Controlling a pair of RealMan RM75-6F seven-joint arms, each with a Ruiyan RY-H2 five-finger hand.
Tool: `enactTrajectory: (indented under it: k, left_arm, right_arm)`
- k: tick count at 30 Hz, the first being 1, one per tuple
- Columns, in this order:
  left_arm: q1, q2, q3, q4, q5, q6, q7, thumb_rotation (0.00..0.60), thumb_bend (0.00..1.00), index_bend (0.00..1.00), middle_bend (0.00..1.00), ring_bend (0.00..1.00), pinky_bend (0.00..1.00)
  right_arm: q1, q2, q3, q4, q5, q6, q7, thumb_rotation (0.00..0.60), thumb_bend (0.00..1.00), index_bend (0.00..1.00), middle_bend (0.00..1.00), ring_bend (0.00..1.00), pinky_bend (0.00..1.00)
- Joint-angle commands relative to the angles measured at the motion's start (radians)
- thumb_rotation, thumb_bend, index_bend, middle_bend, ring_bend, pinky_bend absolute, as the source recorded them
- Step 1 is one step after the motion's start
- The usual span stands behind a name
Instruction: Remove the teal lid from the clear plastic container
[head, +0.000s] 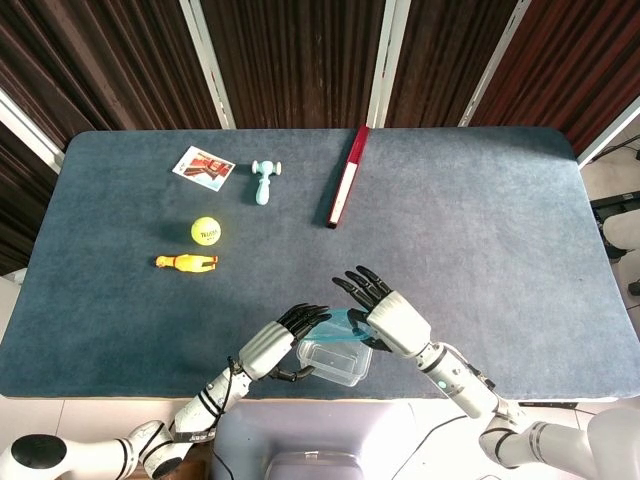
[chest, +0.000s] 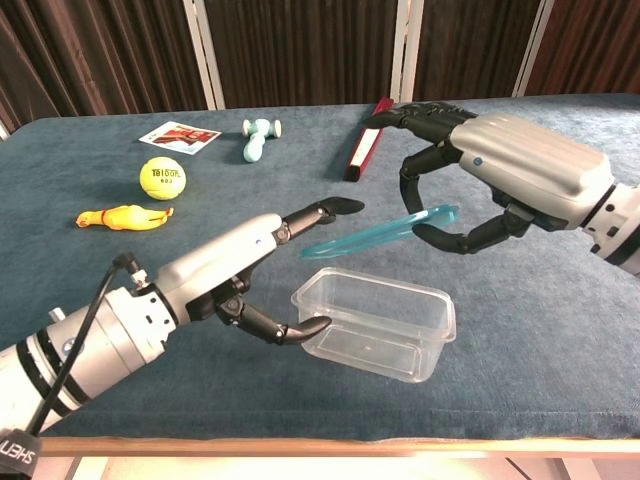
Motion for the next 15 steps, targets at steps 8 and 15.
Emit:
enactTrajectory:
  k: [8,15]
  left_arm:
    - [0.024,0.127,-0.011,-0.091,0.001,0.066,0.063,0.600,0.32,0.00,0.00,0.00,0.00]
    - [0.048,0.215,-0.013,-0.092,-0.041,0.062,0.050,0.600,0.33,0.00,0.00,0.00,0.00]
  right_arm:
    - [-0.020,0.103,0.018,-0.020,0.001,0.055,0.003,0.600,0.78,0.73,0.18,0.00,0.00]
    - [-0.034,0.169,0.029,0.023,0.024,0.048,-0.052,0.600,0.78,0.73,0.18,0.00,0.00]
